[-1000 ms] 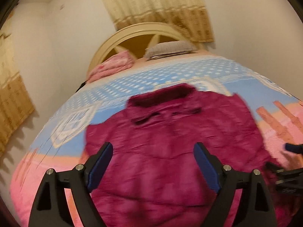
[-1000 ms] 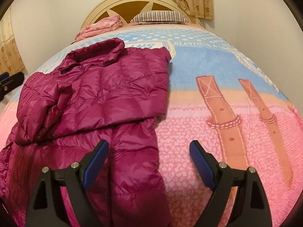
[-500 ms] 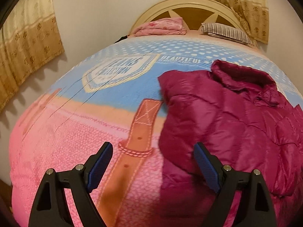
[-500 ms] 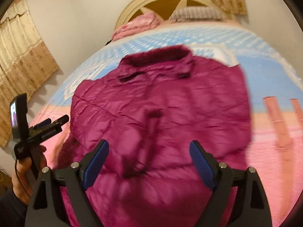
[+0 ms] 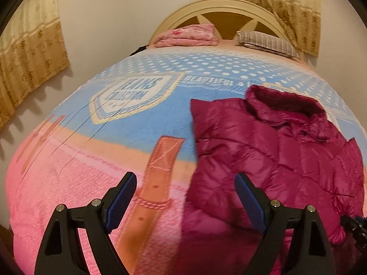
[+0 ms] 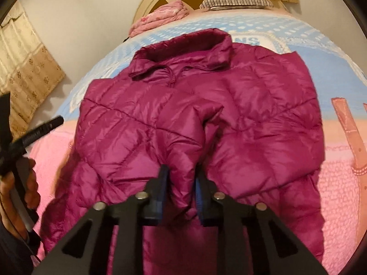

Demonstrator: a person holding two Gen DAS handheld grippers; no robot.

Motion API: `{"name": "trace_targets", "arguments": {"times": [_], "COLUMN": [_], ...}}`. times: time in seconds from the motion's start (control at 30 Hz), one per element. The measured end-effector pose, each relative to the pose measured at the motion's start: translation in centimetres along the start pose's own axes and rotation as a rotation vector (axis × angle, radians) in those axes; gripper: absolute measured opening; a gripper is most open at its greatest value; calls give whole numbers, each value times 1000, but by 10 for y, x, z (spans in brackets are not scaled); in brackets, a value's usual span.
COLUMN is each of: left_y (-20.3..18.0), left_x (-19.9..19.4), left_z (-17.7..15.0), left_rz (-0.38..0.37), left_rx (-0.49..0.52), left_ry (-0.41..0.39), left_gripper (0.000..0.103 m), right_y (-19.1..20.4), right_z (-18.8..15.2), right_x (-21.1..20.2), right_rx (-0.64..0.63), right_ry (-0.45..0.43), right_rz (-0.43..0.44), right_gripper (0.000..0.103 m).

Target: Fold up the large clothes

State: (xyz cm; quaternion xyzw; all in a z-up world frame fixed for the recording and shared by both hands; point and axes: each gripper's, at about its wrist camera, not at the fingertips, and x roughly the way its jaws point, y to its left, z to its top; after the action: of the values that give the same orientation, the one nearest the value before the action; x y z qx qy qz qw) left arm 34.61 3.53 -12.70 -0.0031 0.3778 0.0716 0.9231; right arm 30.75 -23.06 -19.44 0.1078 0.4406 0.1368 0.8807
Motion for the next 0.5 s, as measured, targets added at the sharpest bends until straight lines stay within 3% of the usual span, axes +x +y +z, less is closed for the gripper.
{"name": "trace_targets", "arguments": {"times": [0.07, 0.13, 0.17, 0.2, 0.3, 0.37, 0.4, 0.5], "left_y": [-9, -18, -22, -27, -39, -48, -52, -63], "left_x": [-1, 5, 9, 14, 29, 35, 37, 57], "left_z": [8, 14, 17, 18, 21, 21, 21, 15], "left_rz": [-28, -57, -60, -58, -75, -85, -86, -52], "left_rx": [8, 10, 14, 17, 4, 16, 28, 56], "left_ry": [-2, 11, 18, 29, 65, 62, 51, 61], "left_gripper": [87, 87, 87, 87, 87, 87, 87, 87], "right_y": [-6, -9, -9, -7, 1, 9, 15, 31], "right_z": [0, 0, -1, -1, 4, 10, 15, 26], "right_x": [-7, -12, -18, -26, -44, -55, -55, -36], "right_rx": [15, 35, 41, 42, 26, 15, -2, -46], "right_ry": [-14, -25, -47, -85, -170, -230, -239, -198], "right_rz": [-30, -29, -50, -68, -140, -117, -94, -55], "right_gripper": [32, 48, 65, 74, 74, 70, 63, 55]}}
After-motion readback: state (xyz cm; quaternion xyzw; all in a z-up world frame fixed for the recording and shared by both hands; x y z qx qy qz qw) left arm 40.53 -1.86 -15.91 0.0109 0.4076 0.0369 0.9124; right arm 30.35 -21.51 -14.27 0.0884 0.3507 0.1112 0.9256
